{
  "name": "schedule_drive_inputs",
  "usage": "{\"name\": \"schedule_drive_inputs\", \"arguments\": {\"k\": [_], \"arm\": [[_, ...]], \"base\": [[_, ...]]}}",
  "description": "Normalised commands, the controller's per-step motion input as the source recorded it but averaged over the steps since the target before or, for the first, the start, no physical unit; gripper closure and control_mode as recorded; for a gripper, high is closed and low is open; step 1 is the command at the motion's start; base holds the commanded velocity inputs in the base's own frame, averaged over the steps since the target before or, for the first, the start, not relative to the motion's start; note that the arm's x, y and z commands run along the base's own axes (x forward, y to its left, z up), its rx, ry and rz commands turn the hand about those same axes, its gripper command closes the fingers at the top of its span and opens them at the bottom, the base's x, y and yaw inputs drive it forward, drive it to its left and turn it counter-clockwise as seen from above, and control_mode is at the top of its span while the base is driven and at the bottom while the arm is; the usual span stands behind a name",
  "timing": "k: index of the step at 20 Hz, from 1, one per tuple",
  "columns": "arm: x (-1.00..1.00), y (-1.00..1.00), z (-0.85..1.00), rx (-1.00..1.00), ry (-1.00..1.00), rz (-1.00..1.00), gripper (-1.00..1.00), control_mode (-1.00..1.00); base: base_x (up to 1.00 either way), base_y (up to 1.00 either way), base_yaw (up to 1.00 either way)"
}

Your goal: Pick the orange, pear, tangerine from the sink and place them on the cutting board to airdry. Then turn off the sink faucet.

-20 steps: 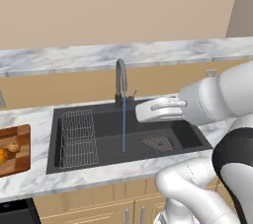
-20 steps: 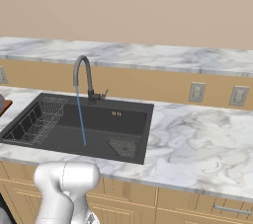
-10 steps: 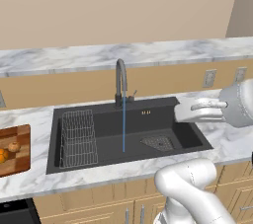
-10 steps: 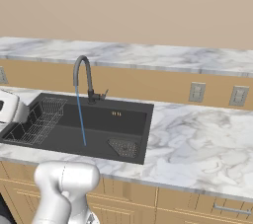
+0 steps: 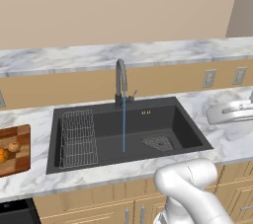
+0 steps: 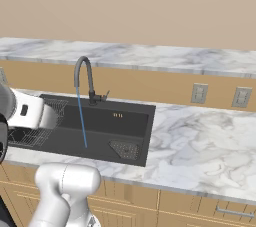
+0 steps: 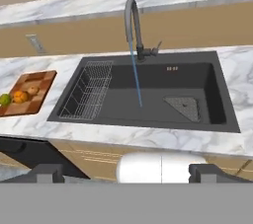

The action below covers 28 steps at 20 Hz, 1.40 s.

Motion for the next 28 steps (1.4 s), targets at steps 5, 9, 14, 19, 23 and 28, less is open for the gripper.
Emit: {"name": "schedule_drive_inputs", "arguments": {"k": [5,9,14,19,23,28], "arm": [[0.0,-0.58,-0.08,-0.16,0.0,-0.04,-1.0,-1.0],[0.09,-0.34,-0.21,-0.09,-0.02,0.0,-1.0,-1.0],[0.25,-0.09,-0.25,-0.03,0.0,0.0,-1.0,-1.0],[0.23,-0.16,-0.04,0.0,-0.08,0.0,-1.0,-1.0],[0.01,-0.19,0.0,0.0,-0.16,0.0,-1.0,-1.0],[0.0,-0.13,0.0,0.05,-0.11,0.0,-1.0,-1.0]], "base": [[0.0,0.0,0.0],[0.0,0.0,0.0],[0.0,0.0,0.0],[0.0,0.0,0.0],[0.0,0.0,0.0],[0.0,0.0,0.0]]}}
